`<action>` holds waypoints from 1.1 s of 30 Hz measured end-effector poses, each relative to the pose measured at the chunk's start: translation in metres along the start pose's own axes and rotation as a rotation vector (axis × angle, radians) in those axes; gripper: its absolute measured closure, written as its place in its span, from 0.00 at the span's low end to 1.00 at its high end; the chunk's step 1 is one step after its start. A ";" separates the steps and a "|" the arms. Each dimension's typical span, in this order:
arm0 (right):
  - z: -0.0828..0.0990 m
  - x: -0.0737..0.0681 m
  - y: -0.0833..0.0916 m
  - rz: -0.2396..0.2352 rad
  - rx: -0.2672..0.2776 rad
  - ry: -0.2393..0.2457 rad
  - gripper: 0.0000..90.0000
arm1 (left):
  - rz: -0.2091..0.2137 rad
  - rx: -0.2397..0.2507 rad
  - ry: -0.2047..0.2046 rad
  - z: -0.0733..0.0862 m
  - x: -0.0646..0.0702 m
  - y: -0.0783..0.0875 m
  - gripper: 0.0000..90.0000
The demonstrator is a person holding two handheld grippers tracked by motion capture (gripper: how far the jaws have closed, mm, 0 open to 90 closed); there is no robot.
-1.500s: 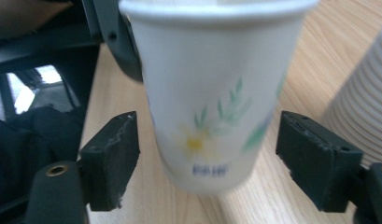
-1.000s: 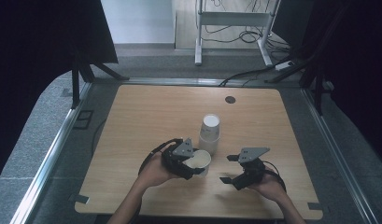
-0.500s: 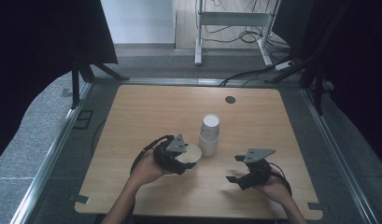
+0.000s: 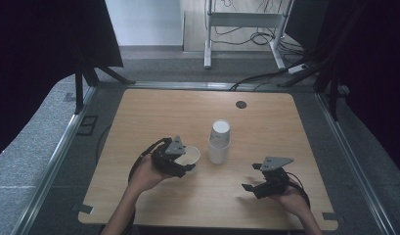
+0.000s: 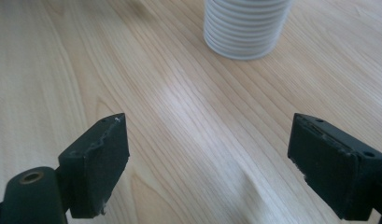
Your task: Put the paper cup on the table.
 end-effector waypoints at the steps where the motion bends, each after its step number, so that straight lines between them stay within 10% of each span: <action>1: 0.002 0.001 0.000 0.010 -0.003 -0.002 0.14 | -0.005 -0.002 0.004 0.001 -0.001 0.001 0.35; 33: 0.027 0.013 0.013 0.096 -0.028 -0.063 0.13 | -0.139 -0.073 0.084 0.039 -0.032 -0.017 0.34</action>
Point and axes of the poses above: each handheld gripper's, and its own axes: y roughly backward along the jaws, z roughly out of its underside, x roughly to its right, the point moved 7 cm from there along -y, roughly forward along the jaws, and after that the axes turned 14 degrees about x, right-handed, at the moved point
